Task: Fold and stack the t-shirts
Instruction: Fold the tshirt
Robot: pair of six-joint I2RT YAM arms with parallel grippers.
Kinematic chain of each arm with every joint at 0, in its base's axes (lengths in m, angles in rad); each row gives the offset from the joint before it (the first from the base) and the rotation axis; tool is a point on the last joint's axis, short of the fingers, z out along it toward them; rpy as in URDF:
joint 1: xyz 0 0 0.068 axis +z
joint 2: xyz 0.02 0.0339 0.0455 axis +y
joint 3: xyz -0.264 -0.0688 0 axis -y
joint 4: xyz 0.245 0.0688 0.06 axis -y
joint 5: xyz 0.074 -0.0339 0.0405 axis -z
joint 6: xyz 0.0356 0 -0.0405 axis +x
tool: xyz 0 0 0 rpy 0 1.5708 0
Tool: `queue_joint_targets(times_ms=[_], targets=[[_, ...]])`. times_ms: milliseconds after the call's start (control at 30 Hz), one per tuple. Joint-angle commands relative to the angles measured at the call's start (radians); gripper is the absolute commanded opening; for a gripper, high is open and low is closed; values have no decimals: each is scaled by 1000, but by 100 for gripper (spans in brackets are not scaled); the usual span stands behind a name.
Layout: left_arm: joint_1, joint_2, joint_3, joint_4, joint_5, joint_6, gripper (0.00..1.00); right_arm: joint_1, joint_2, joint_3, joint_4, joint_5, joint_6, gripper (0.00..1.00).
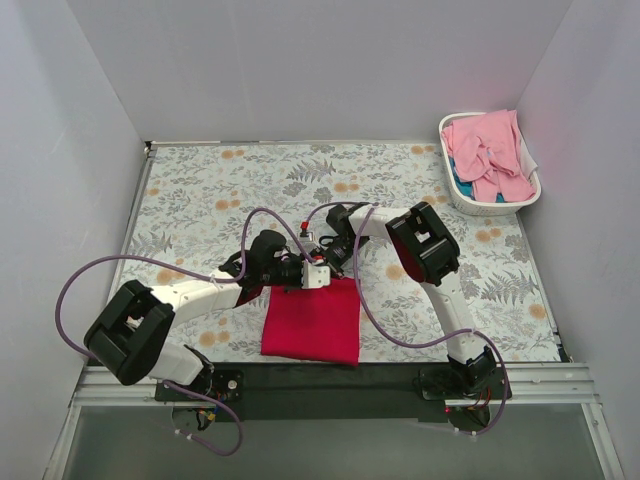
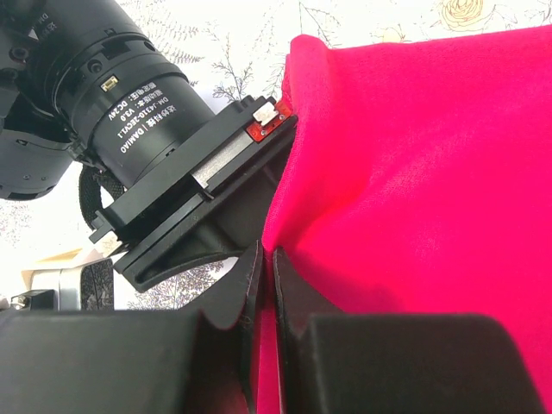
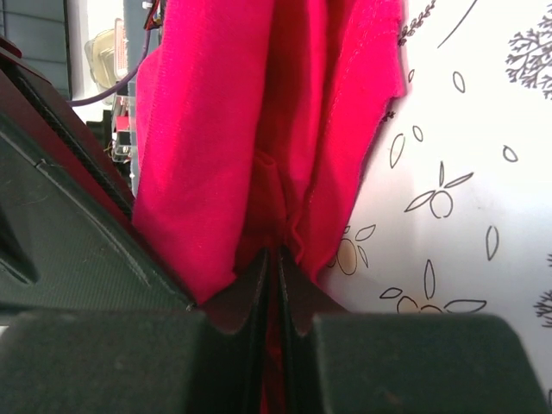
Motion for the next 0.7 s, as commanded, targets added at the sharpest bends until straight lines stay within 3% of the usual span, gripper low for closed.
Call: queue_joint_targets(times_ms=[0,400,667], targets=[[14,-3,18,65,-2,24,0,8,19,5,-1,96,-26,14],[12,-45,-37,65,18,52,0,4,-78,166,-17,258,-12,19],[12,-51,-40,61,32,60,0,4,-79,149,-66,315,-83,18]])
